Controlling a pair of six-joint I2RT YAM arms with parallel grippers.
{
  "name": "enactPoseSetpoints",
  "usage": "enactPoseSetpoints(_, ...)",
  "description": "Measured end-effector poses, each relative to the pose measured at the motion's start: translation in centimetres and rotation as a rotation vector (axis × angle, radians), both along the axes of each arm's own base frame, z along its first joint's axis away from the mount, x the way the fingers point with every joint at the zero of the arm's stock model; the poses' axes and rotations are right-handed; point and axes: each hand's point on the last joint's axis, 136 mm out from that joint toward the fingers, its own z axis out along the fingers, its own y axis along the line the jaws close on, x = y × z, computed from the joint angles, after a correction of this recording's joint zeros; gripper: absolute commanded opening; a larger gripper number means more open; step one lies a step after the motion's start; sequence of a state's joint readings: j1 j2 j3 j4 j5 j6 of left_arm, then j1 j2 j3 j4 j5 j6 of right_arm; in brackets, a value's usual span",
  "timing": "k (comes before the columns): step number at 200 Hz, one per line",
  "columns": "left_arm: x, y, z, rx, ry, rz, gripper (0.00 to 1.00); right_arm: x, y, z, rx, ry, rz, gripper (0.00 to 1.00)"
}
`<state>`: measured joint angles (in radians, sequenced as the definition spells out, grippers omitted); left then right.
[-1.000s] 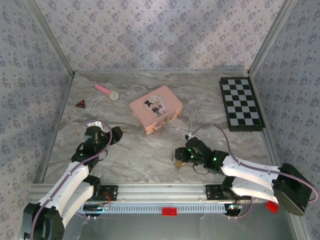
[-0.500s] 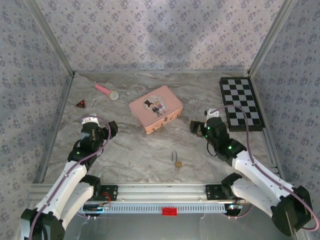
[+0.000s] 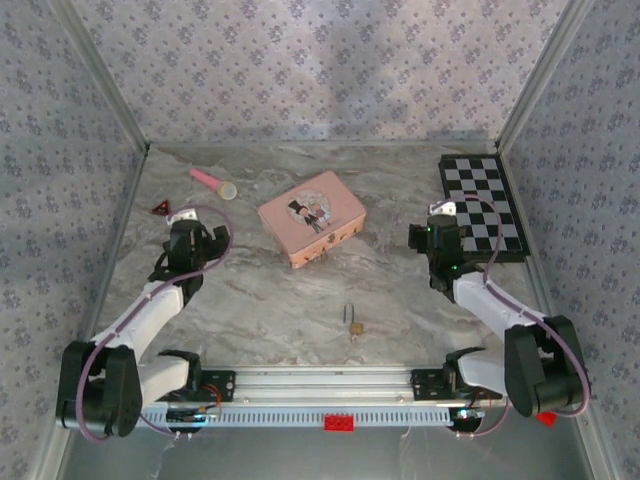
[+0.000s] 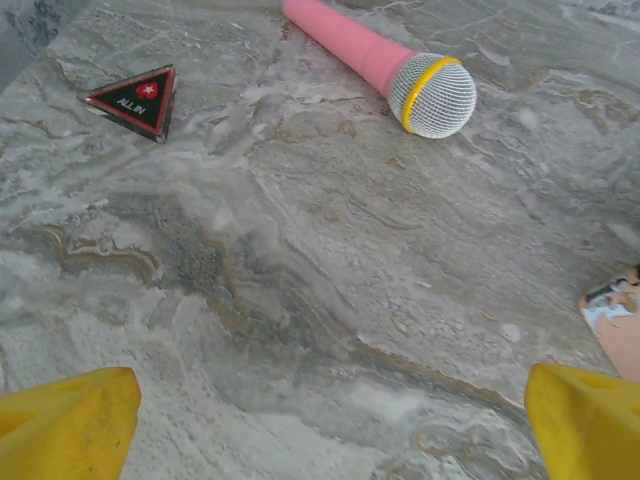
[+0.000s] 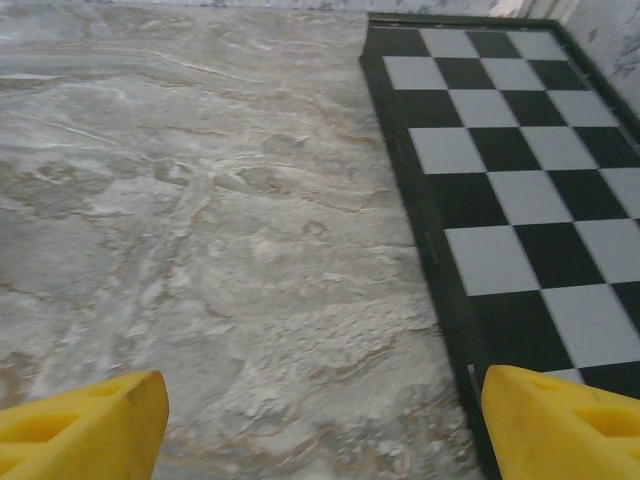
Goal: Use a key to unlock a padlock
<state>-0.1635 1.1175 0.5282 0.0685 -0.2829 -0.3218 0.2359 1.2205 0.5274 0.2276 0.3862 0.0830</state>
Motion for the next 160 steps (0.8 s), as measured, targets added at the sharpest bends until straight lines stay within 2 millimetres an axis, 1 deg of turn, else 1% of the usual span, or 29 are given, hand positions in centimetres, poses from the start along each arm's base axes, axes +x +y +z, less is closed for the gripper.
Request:
enactPoseSetpoints(13, 0.5, 0.3, 0.2, 0.027, -0.018, 0.008, 1.0, 0.0, -0.8, -0.9, -0.041, -0.002, -0.021, 0.84)
enactPoseSetpoints(28, 1.1, 0.8, 0.4, 0.064, -0.038, 0.016, 1.0, -0.1, -1.7, -2.6, -0.086, 0.015, -0.039, 0.85)
enactPoseSetpoints(40, 1.5, 1.1, 0.3, 0.094, -0.039, 0.02, 1.0, -0.2, -2.1, -3.9, -0.122, 0.043, -0.041, 0.85)
enactPoseSetpoints(49, 1.7, 1.5, 0.0, 0.117, -0.031, 0.024, 1.0, -0.3, -2.2, -4.5, -0.133, 0.051, -0.039, 0.85)
enactPoseSetpoints(83, 2.9, 2.0, -1.7, 0.19, -0.022, 0.011, 1.0, 0.2, -2.6, -3.6, -0.106, -0.04, -0.02, 0.86)
enactPoseSetpoints(105, 3.4, 2.0, -4.3, 0.233, 0.038, -0.007, 1.0, 0.8, -3.1, -2.9, -0.078, -0.101, -0.014, 0.88)
enactPoseSetpoints(117, 3.4, 2.1, -5.2, 0.249, 0.064, -0.018, 1.0, 1.3, -3.5, -2.9, -0.063, -0.122, -0.009, 0.88)
enactPoseSetpoints(128, 3.5, 2.2, -5.3, 0.255, 0.064, -0.025, 1.0, 1.6, -3.9, -3.5, -0.052, -0.118, -0.006, 0.88)
enactPoseSetpoints(141, 3.8, 2.4, -4.9, 0.246, 0.046, -0.028, 1.0, 1.7, -4.3, -4.2, -0.035, -0.104, 0.002, 0.88)
enactPoseSetpoints(160, 4.2, 2.9, -4.5, 0.232, 0.021, -0.03, 1.0, 1.9, -4.5, -4.7, -0.009, -0.103, 0.016, 0.88)
